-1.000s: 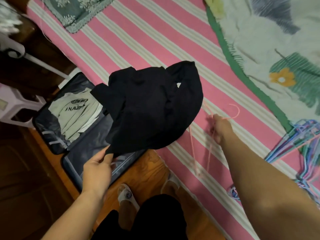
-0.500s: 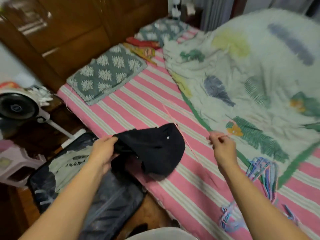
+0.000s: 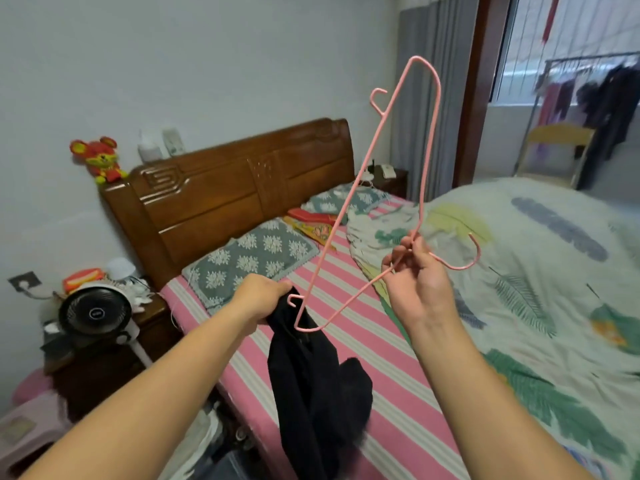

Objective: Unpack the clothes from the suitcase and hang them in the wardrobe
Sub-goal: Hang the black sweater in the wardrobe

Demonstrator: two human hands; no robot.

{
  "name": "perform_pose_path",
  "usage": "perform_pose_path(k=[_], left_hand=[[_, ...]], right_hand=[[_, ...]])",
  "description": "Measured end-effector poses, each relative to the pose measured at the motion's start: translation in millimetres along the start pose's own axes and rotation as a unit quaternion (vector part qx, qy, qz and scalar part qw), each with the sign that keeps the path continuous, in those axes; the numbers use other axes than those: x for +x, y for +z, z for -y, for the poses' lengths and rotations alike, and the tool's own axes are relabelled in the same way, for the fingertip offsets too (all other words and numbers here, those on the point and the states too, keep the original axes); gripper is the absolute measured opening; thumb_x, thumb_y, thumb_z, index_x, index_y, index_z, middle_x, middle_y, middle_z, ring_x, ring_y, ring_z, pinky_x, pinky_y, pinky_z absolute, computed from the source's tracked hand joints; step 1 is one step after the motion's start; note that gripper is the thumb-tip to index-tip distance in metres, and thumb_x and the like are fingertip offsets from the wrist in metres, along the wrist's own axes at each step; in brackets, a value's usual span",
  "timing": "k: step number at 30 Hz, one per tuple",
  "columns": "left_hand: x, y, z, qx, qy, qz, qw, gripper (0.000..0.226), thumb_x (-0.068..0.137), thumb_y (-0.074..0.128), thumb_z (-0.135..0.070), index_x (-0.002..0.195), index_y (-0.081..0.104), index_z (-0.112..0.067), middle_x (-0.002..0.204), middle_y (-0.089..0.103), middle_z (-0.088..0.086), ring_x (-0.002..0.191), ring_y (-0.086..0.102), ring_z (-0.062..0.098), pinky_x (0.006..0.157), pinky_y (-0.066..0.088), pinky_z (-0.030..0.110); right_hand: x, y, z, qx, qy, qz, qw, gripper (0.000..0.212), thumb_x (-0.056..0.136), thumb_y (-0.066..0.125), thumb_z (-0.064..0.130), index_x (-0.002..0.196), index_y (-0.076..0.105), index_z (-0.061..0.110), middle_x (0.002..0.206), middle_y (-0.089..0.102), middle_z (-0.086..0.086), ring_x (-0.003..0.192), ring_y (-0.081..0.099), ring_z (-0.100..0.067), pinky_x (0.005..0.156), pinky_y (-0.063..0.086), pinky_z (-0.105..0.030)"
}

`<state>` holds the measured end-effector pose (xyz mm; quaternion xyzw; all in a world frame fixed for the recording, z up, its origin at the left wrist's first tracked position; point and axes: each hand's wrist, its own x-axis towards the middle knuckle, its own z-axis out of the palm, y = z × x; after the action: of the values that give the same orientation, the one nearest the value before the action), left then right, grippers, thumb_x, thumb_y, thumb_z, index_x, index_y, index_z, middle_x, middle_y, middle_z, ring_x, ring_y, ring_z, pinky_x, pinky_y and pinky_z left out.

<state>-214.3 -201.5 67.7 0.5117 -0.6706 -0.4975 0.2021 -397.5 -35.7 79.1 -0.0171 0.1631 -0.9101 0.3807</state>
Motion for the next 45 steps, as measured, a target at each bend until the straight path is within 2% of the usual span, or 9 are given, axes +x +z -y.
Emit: perform_pose_path(k=[8, 15, 19, 22, 26, 29, 35, 41, 45], left_hand=[[-13.5, -7.6, -30.8, -0.158, 0.041, 0.024, 0.986, 0.027, 0.097, 0.065, -0.021, 0.072, 0.067, -0.009, 0.066, 0.063, 0.011, 0.065, 0.06, 0.025, 0.063, 0.043, 0.031], [-17.4, -75.1, -34.7, -0.367, -0.058, 0.099, 0.923, 0.019, 0.096, 0.054, -0.009, 0.085, 0.069, -0.007, 0.077, 0.072, 0.007, 0.072, 0.069, 0.019, 0.07, 0.058, 0.032], [-4.9, -79.9, -13.4, -0.097, 0.028, -0.061, 0.993, 0.025, 0.093, 0.055, -0.004, 0.07, 0.063, -0.009, 0.065, 0.056, 0.009, 0.059, 0.052, 0.023, 0.055, 0.043, 0.028], [6.6, -80.3, -0.7, 0.204, 0.122, -0.16, 0.958, 0.03, 0.095, 0.054, -0.015, 0.068, 0.061, -0.002, 0.064, 0.056, 0.008, 0.063, 0.052, 0.027, 0.06, 0.046, 0.038], [-4.0, -64.1, -5.1, 0.329, 0.193, -0.173, 0.908, 0.027, 0.102, 0.05, -0.027, 0.086, 0.069, -0.019, 0.092, 0.069, 0.008, 0.093, 0.061, 0.037, 0.073, 0.044, 0.038], [-7.4, -60.9, -0.4, 0.359, 0.247, -0.174, 0.883, 0.021, 0.103, 0.05, -0.025, 0.099, 0.071, -0.022, 0.099, 0.072, 0.009, 0.1, 0.062, 0.039, 0.079, 0.049, 0.041], [6.0, -76.8, 34.5, 0.277, 0.222, -0.131, 0.926, 0.018, 0.102, 0.052, -0.025, 0.094, 0.067, -0.028, 0.091, 0.072, 0.005, 0.093, 0.064, 0.034, 0.081, 0.053, 0.045], [5.1, -78.1, 53.1, 0.28, 0.253, -0.13, 0.917, 0.019, 0.104, 0.052, -0.022, 0.096, 0.069, -0.02, 0.088, 0.072, 0.004, 0.087, 0.064, 0.029, 0.077, 0.051, 0.043], [6.9, -73.8, 45.6, 0.199, 0.178, -0.142, 0.953, 0.029, 0.104, 0.046, -0.017, 0.082, 0.062, -0.006, 0.076, 0.063, 0.012, 0.076, 0.058, 0.03, 0.064, 0.037, 0.037]], right_hand=[[-15.6, -0.1, -33.1, -0.115, -0.043, 0.046, 0.991, 0.016, 0.102, 0.047, 0.006, 0.102, 0.062, 0.0, 0.081, 0.064, -0.006, 0.072, 0.059, -0.011, 0.074, 0.05, -0.025], [-9.3, -68.5, -13.1, -0.536, -0.079, 0.016, 0.84, 0.014, 0.098, 0.06, 0.014, 0.089, 0.07, 0.008, 0.077, 0.068, 0.0, 0.077, 0.062, -0.011, 0.078, 0.044, -0.024], [-18.6, -61.9, 6.8, -0.648, -0.058, 0.117, 0.75, 0.024, 0.096, 0.063, 0.016, 0.078, 0.073, 0.003, 0.082, 0.072, 0.005, 0.085, 0.064, 0.002, 0.08, 0.042, -0.007], [-16.6, -56.9, 0.6, -0.724, -0.075, 0.138, 0.672, 0.025, 0.096, 0.065, 0.018, 0.073, 0.074, 0.013, 0.083, 0.072, 0.009, 0.086, 0.063, 0.005, 0.078, 0.039, -0.005], [-9.6, -53.5, -20.2, -0.787, -0.102, 0.145, 0.59, 0.027, 0.097, 0.062, 0.019, 0.071, 0.068, 0.021, 0.079, 0.069, 0.008, 0.079, 0.06, 0.001, 0.07, 0.037, -0.011], [-4.7, -42.7, -3.8, -0.78, -0.1, 0.115, 0.607, 0.021, 0.097, 0.061, 0.018, 0.077, 0.068, 0.016, 0.078, 0.069, 0.006, 0.076, 0.059, 0.003, 0.071, 0.039, -0.019], [-6.7, -45.7, 17.6, -0.782, -0.11, 0.102, 0.604, 0.02, 0.099, 0.059, 0.02, 0.082, 0.067, 0.017, 0.08, 0.072, 0.008, 0.085, 0.062, -0.006, 0.074, 0.041, -0.022], [-2.6, -58.7, 14.2, -0.735, -0.121, 0.071, 0.663, 0.023, 0.099, 0.057, 0.017, 0.079, 0.068, 0.016, 0.081, 0.073, 0.002, 0.087, 0.066, -0.013, 0.082, 0.045, -0.032], [-13.5, -64.3, -13.0, -0.8, -0.115, 0.146, 0.571, 0.023, 0.097, 0.06, 0.015, 0.076, 0.063, 0.023, 0.078, 0.068, 0.007, 0.08, 0.061, -0.005, 0.075, 0.04, -0.027]])
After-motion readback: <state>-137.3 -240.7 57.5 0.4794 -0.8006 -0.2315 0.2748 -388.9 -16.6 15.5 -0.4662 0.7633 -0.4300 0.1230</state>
